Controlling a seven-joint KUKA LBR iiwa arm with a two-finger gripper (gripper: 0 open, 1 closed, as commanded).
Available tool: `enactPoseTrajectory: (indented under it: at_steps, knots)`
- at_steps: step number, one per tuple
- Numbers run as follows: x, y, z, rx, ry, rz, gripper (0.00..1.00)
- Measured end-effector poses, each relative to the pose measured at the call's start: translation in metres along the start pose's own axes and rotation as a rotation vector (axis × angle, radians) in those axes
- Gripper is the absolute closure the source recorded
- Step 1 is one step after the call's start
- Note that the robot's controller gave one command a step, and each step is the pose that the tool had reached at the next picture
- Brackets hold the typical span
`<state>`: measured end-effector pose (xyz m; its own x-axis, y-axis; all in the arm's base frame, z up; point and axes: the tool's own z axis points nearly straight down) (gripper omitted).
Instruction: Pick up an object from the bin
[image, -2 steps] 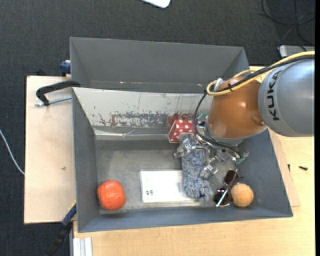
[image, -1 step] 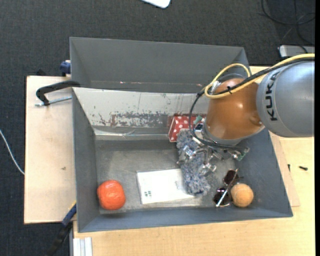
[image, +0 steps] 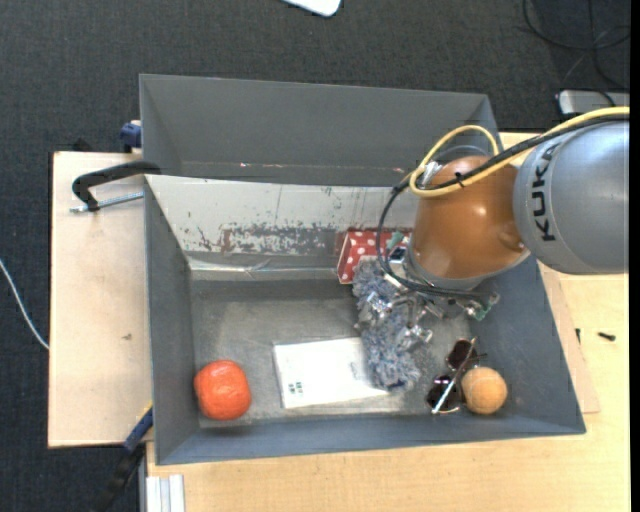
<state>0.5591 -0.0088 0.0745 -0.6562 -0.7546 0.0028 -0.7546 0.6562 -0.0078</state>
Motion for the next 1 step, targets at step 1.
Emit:
enactPoseTrajectory:
  at_steps: [1]
  knots:
    - [0.0002,0.0005,-0.0037,-0.002,-0.002,0.002,1.0]
